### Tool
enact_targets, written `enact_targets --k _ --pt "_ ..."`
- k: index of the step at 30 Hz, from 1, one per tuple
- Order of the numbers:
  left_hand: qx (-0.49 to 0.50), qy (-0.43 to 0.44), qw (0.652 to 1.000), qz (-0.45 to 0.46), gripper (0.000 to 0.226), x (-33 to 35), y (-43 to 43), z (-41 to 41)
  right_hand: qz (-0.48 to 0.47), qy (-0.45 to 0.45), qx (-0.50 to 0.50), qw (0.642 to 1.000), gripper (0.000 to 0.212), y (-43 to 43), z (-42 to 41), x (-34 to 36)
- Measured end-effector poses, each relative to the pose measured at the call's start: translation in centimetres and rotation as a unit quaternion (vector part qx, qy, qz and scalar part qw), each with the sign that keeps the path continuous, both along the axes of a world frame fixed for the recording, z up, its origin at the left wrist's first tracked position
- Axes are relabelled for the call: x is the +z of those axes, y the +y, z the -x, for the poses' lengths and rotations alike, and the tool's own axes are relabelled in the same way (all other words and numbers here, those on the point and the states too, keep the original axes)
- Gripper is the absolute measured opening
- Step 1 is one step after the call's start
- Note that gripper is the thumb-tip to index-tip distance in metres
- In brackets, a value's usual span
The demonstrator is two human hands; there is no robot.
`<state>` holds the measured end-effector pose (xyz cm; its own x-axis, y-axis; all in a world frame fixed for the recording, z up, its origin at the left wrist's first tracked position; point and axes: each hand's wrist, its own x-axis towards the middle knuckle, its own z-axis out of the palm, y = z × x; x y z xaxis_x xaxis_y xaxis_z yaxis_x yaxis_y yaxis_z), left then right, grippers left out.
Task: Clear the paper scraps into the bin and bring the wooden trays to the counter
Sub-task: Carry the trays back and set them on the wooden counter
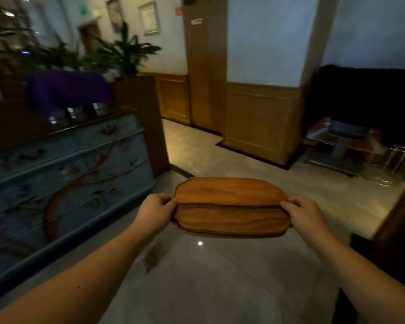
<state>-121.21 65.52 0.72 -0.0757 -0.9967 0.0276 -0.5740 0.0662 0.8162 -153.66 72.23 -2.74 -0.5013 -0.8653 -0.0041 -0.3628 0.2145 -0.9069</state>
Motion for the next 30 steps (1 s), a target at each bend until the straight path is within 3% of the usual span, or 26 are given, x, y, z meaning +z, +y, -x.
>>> enact_targets --k 7,13,20,30 --pt "0.202 0.020 0.979 -0.005 0.029 1.1 -4.6 -12.0 0.019 0.011 0.183 0.983 0.016 -15.8 -11.2 0.9" --pt "0.322 0.053 0.945 0.009 0.029 1.9 -7.3 -22.9 0.045 -0.015 0.276 0.960 0.013 -24.8 -24.6 1.1" --pt "0.359 0.032 0.932 0.022 0.025 3.7 -12.3 -37.8 0.045 -0.003 0.329 0.943 0.017 -33.4 -41.6 2.9" --pt "0.410 0.039 0.910 0.044 0.021 5.7 -19.6 -53.4 0.047 0.000 0.385 0.922 0.031 -44.1 -59.1 4.6"
